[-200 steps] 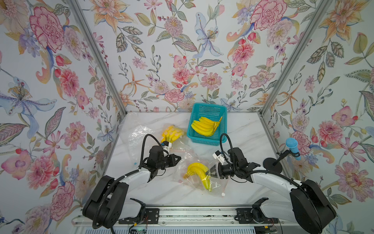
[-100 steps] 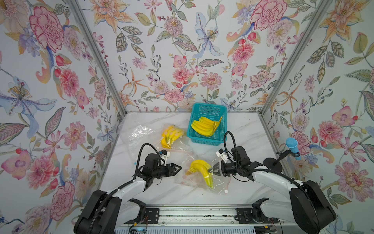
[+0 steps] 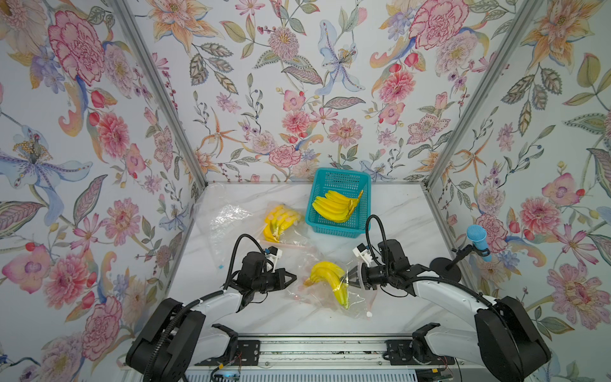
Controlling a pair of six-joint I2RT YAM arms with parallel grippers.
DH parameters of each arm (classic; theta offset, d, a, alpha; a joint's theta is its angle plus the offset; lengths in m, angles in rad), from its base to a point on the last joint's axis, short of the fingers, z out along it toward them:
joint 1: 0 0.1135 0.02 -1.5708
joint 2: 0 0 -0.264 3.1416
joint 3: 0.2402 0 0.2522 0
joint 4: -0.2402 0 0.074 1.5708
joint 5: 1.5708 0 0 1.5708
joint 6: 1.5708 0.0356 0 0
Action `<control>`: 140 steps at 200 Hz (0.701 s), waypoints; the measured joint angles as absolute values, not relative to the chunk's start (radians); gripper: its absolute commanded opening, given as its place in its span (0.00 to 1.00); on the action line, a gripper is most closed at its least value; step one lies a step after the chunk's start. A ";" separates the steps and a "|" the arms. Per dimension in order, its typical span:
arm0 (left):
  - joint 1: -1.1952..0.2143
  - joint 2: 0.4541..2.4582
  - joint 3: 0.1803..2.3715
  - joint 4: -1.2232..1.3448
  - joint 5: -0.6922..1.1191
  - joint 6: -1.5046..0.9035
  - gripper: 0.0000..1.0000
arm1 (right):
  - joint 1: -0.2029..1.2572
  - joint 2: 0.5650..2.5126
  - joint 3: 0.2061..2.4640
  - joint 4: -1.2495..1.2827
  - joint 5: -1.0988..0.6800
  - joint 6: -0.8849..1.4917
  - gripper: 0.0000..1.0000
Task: Open the zip-top bag and take out the banana
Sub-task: Pick up the banana from the zipper food storage bag.
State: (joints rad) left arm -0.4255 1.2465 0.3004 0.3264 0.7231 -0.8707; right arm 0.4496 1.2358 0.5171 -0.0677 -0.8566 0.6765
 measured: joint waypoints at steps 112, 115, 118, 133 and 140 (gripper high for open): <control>-0.274 1.036 0.475 -0.167 0.390 -0.674 0.00 | 0.233 1.044 0.454 -0.217 -0.898 0.618 0.25; -0.272 1.036 0.475 -0.174 0.383 -0.672 0.00 | 0.224 1.037 0.453 -0.224 -0.901 0.614 0.25; -0.268 1.035 0.475 -0.182 0.379 -0.671 0.00 | 0.218 1.033 0.451 -0.229 -0.903 0.611 0.25; -0.247 1.027 0.475 -0.211 0.354 -0.669 0.00 | 0.181 1.009 0.448 -0.270 -0.910 0.595 0.25; -0.234 1.021 0.475 -0.218 0.348 -0.669 0.00 | 0.163 0.999 0.448 -0.289 -0.910 0.585 0.25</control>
State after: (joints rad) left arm -0.2344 1.0206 0.4747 -0.2180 0.3481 -0.6689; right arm 0.1627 0.9989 0.4477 -0.2893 -0.9100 0.5854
